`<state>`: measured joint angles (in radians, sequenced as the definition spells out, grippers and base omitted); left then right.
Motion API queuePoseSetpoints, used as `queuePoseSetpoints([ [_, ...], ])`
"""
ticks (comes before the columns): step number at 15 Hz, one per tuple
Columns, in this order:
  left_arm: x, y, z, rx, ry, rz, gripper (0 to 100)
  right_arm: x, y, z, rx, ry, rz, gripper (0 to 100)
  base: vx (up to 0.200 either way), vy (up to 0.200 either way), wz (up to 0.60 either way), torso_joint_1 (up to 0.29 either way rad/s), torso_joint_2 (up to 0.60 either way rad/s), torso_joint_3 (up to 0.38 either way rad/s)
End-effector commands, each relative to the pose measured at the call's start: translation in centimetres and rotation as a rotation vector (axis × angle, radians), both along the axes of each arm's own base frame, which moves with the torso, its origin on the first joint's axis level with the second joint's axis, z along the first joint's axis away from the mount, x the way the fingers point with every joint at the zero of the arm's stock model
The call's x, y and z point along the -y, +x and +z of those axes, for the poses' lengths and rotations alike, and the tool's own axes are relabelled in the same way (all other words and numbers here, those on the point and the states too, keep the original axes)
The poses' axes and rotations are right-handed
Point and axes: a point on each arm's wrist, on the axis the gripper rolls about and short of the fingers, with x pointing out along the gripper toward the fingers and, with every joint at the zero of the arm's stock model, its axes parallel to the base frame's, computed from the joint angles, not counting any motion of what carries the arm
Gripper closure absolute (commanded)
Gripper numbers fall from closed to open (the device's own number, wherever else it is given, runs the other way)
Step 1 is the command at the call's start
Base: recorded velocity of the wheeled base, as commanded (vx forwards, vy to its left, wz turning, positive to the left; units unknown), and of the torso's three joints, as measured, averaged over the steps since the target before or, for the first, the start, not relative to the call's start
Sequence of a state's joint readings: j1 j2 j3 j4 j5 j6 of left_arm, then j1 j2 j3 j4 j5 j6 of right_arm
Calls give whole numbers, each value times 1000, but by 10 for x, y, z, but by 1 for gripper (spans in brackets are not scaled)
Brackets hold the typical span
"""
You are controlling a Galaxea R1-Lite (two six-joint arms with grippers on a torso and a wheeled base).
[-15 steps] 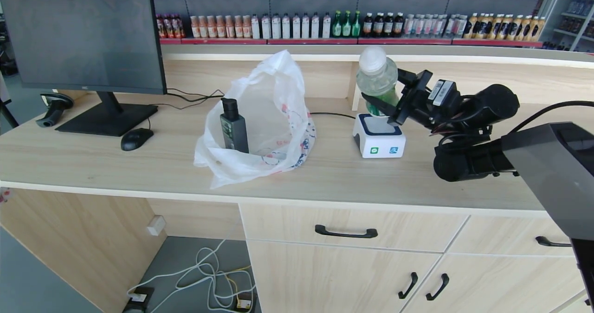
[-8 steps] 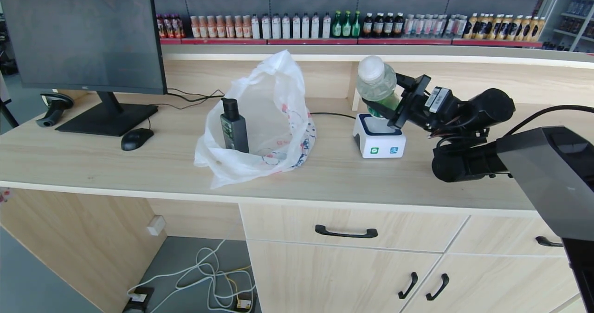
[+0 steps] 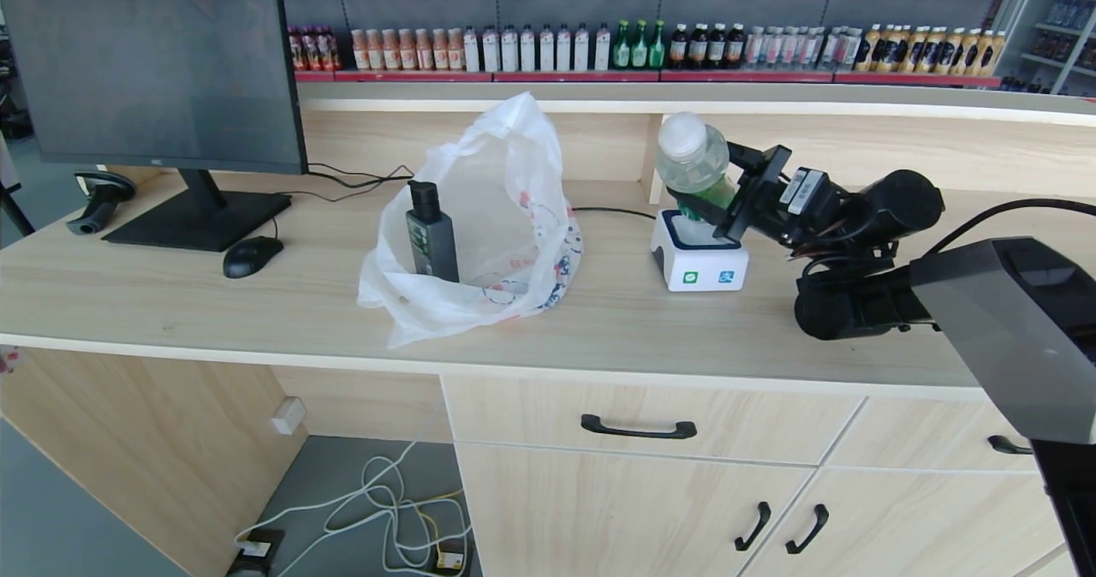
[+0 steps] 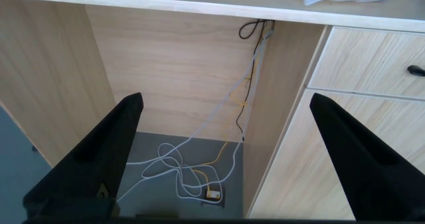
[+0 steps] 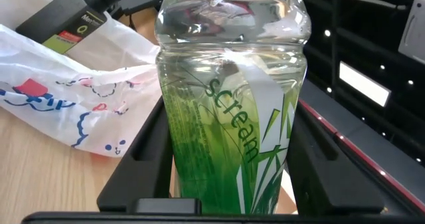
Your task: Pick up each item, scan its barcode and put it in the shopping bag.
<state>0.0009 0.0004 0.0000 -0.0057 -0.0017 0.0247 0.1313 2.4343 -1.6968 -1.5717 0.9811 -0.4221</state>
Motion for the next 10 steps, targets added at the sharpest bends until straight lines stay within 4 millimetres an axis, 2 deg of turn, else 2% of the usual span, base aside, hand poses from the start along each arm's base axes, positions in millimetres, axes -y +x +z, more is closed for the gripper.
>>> queuePoseSetpoints([
  [1,0,0,0,-1,0,1,0,0,1,-2,-5,-1,1,100,0,0,0,0,0,0],
  [5,0,0,0,-1,0,-1,0,-3,-2,3,5,1,9,100,0,0,0,0,0,0],
  [10,0,0,0,-1,0,1,0,-5,-11,22,25,13,24,100,0,0,0,0,0,0],
])
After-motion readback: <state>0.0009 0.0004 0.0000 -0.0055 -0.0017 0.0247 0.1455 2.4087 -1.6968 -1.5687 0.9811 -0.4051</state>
